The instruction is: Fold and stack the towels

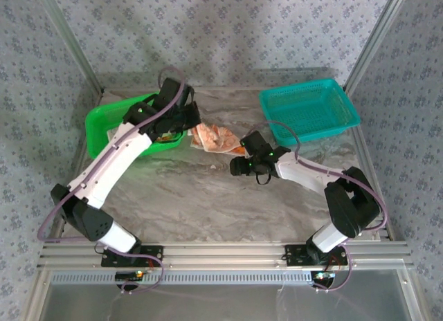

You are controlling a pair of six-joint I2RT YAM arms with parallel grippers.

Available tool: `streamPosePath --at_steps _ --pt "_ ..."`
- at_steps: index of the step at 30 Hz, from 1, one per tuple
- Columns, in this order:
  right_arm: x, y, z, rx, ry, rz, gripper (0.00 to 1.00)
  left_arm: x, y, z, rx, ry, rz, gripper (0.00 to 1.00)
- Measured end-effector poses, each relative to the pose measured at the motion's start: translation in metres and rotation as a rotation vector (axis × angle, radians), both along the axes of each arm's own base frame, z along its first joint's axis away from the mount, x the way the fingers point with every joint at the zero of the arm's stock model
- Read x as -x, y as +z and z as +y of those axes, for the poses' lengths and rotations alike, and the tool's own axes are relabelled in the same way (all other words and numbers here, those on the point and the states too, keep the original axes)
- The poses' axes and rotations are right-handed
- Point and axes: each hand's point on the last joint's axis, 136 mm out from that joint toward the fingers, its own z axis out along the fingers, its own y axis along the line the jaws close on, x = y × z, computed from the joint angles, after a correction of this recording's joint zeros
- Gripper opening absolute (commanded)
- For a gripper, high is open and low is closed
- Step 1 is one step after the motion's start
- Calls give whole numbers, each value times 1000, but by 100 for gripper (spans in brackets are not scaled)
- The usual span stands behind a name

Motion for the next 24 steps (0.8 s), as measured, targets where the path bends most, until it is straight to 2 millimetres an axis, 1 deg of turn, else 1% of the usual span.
streamPosePath --at_steps 2,4,5,6,7,8,10,13,15,17,18,21,24 --pt "-2 0 -2 0 -6 0 64 -2 34 -14 24 -29 -62 0" --pt "-4 0 -5 0 -14 -1 64 -4 63 -24 44 -45 -120 0" --pt "-5 0 -6 1 -18 -2 64 -5 72 -27 47 -48 -140 0" --pt "-6 0 -8 2 -21 -3 64 -5 76 -27 43 -46 -149 0" --pt "-7 0 -9 2 -24 -4 64 -5 76 -25 30 -36 -148 0" --pt "-8 1 -10 1 -27 -5 64 -4 73 -20 9 -22 -138 0" --pt "-10 2 -13 0 -34 -9 64 -5 58 -10 -40 4 -105 0" --pt "-13 7 -16 -7 -45 -19 64 -3 20 7 -122 38 -30 0" --pt "-15 9 -19 -11 -53 -25 64 4 -13 19 -173 51 41 0" --pt "-16 9 -20 -11 -58 -25 64 11 -35 28 -203 63 90 0" --pt "-16 9 -21 -10 -59 -24 64 16 -43 32 -207 70 109 0" --pt "-18 10 -22 -10 -63 -25 64 32 -60 37 -177 76 153 0" --pt "-21 14 -22 -14 -67 -30 64 53 -77 31 -130 63 198 0"
